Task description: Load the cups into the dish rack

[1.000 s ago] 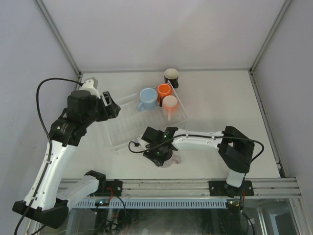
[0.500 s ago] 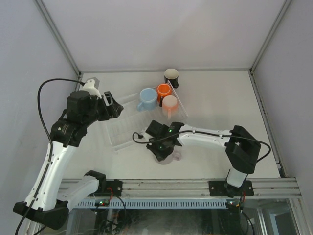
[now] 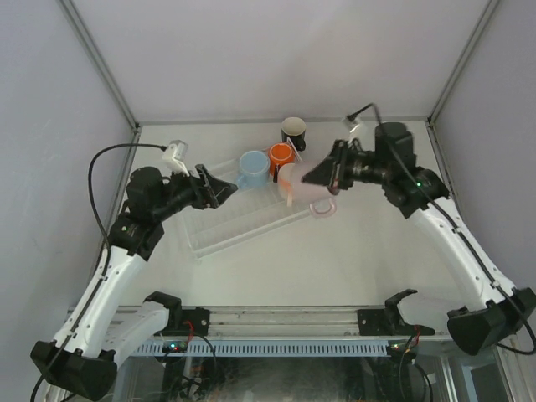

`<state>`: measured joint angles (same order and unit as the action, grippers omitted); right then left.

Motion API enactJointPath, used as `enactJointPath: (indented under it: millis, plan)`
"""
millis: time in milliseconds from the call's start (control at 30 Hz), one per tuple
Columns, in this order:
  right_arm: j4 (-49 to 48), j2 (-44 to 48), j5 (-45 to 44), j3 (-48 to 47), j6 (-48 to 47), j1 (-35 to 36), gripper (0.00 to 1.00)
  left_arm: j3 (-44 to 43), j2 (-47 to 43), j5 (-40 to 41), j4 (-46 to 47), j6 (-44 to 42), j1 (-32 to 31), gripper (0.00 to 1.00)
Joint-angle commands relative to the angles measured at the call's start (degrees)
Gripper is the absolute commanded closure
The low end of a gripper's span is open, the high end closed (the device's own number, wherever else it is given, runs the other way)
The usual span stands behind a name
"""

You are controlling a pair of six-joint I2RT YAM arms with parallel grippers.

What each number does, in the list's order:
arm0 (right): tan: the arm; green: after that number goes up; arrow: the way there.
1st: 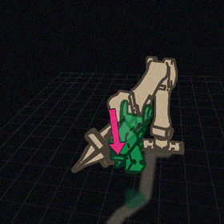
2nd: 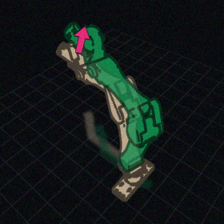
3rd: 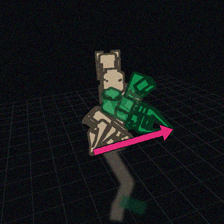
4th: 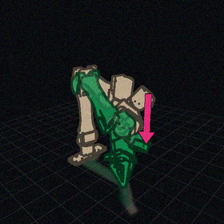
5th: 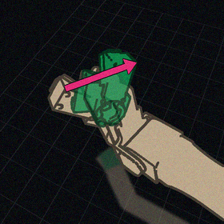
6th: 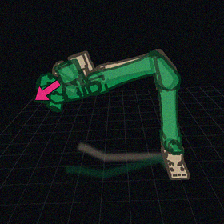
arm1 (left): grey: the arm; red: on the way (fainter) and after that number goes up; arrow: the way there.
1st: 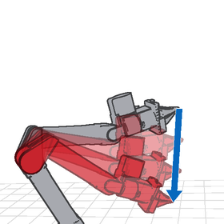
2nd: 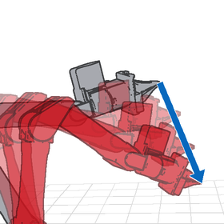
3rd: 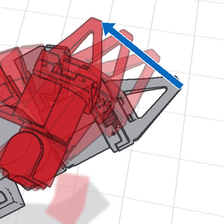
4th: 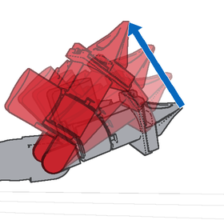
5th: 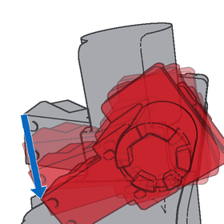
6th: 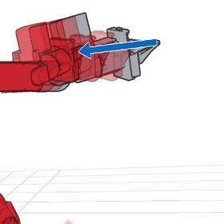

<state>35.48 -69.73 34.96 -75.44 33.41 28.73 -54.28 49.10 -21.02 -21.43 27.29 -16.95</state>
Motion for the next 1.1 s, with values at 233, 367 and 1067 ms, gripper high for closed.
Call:
enactJointPath:
  millis: [233,367,1067]
  plan:
    - [-50.8,3.5,20.0,1.8,49.7,-12.9,1.00,4.0,5.8,-20.2,32.4,10.9,-2.4,0.19]
    - [-57.6,2.9,17.9,1.8,54.3,-12.9,1.00,1.0,9.9,-21.5,36.0,14.6,-4.8,0.19]
    - [-58.1,1.4,7.3,0.2,40.0,-9.5,1.00,-6.1,19.5,-21.5,54.4,34.2,-14.4,0.13]
